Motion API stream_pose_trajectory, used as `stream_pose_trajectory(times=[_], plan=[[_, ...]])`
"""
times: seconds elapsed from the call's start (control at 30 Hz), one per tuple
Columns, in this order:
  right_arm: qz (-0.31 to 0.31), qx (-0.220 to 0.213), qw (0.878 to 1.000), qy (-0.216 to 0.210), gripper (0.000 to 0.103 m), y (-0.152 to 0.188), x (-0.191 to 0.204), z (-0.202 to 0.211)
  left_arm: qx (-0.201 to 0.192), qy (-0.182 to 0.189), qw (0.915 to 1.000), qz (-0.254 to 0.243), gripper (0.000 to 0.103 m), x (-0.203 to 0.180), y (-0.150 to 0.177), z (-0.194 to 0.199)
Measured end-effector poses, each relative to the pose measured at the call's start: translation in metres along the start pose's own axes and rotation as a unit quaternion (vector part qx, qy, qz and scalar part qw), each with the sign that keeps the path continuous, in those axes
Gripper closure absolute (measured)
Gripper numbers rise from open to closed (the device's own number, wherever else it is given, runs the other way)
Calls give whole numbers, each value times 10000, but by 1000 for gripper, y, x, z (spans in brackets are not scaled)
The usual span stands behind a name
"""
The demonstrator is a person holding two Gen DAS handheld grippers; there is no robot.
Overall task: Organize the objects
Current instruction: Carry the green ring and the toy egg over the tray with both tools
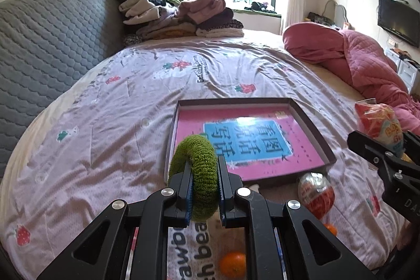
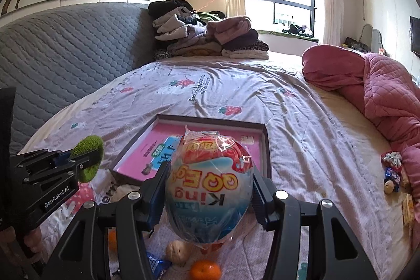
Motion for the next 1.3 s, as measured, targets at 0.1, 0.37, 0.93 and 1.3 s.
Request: stream_pose_trajectory(times=[0.1, 0.37, 0.93, 1.3], plan=[[-18, -23, 10000, -13, 48, -7, -5, -5, -5, 12, 10000, -13, 89, -1, -7, -7], [-31, 61, 10000, 58, 48, -22, -15, -29, 106, 56, 9999, 67, 89, 0, -27, -30], [-113, 607, 9981, -1, 48, -24, -37, -105, 598, -207, 9979, -126, 88, -11, -39, -107], [-26, 1035, 9946, -103, 48, -6, -38, -139, 862, -285, 9956, -240, 88, -13, -30, -138]])
Point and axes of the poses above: each gripper's, at about its wrist camera, not at the fingertips, and z roughly against the way its jaws point, x to its left, y to its underside, the point moved 2 cm from there along -z, roughly the way its jaws point, and after that the axes turned 10 degrees about z, right-handed, at the moved point
